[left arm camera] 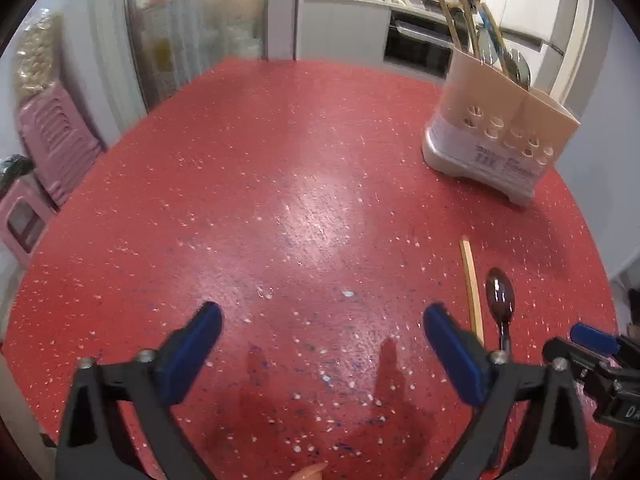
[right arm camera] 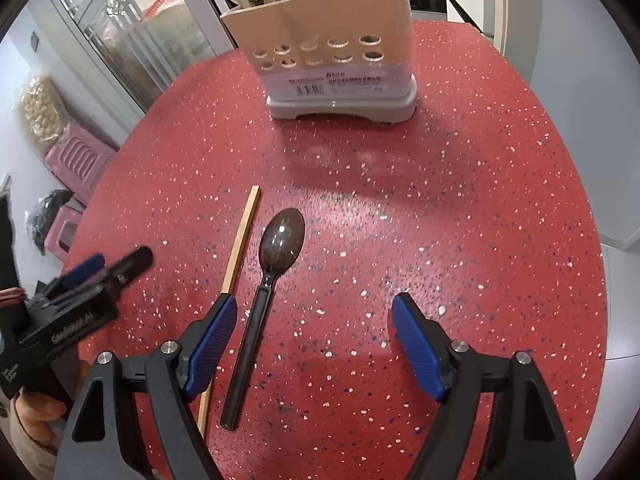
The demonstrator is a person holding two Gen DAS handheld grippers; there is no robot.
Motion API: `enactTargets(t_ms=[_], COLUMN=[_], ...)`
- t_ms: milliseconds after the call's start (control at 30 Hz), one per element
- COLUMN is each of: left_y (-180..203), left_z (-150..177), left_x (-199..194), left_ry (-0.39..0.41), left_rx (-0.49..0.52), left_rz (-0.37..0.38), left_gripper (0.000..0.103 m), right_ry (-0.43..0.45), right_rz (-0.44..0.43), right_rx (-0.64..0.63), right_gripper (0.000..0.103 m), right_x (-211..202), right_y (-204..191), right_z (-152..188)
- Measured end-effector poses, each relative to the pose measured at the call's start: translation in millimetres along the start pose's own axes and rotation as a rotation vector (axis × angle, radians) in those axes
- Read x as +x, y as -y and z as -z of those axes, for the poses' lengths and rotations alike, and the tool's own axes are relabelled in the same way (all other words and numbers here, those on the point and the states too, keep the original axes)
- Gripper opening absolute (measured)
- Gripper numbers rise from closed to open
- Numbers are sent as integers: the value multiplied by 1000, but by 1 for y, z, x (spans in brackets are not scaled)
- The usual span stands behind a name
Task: Organize utensils
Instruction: 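Move both open tools toward the last spoon and chopstick, then close the right tool on the dark brown spoon handle while the left approaches the wooden chopstick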
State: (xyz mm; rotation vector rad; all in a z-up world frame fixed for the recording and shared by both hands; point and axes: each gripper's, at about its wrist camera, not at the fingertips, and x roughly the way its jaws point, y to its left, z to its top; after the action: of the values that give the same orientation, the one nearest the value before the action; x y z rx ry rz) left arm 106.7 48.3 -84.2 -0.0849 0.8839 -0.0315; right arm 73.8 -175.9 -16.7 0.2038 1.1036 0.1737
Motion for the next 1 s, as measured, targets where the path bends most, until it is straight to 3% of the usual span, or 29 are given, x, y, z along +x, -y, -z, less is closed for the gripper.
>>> enactTargets(t_ms=[100,533,633,700,800,1000], left_y=[1,-21,-28,-31,-33,-31], left_z=[2,25,27,28,32,31], left_x=[6,36,38,38,39,33], left_ry=[1,-44,-40,-32,-26,-17], left_rx=[18,-33,-44,-46,-45,-33], left_rz=[-9,0,2,1,-1,-1], left_gripper=[103,103,103,103,103,103], right_ry=[-18,-79,-93,-92,-105,-151], right_rz=[21,102,135,178,192,225], right_rx=[-4,-44,-72,-103,-124,-146], right_gripper=[93,93,88,75,66,64], right_x=[5,22,29,32,38,45], right_y=[-1,-19,-31,-38,-47,-60], right_z=[3,6,4,3,0,-6])
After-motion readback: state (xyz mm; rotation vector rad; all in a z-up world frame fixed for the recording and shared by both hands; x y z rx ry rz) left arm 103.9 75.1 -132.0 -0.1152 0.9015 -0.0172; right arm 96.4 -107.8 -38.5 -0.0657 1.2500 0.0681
